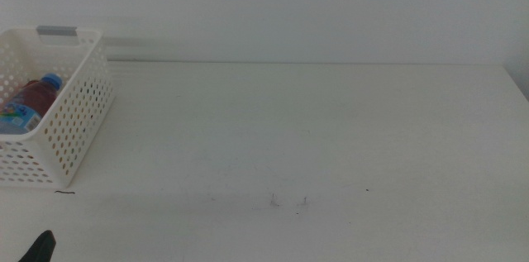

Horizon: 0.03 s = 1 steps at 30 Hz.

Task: Use arms to grab the bottles and put them into the dustbin to the left of the table.

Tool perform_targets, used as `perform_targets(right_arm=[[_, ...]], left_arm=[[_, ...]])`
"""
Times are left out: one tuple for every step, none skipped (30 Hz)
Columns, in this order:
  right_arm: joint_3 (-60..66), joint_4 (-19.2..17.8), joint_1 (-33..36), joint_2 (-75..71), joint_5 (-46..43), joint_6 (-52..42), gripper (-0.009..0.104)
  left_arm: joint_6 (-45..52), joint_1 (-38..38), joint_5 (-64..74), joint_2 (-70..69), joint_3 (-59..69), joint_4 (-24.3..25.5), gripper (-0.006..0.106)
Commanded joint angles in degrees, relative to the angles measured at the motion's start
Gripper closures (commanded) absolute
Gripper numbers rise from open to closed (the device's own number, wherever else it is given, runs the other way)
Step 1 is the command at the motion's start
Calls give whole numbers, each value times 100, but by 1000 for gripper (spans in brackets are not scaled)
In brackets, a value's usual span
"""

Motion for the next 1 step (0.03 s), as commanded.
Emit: perform_targets(right_arm=[[23, 2, -50, -26, -56, -18, 3]], left_arm=[[2, 2, -72, -28, -3, 32, 7]])
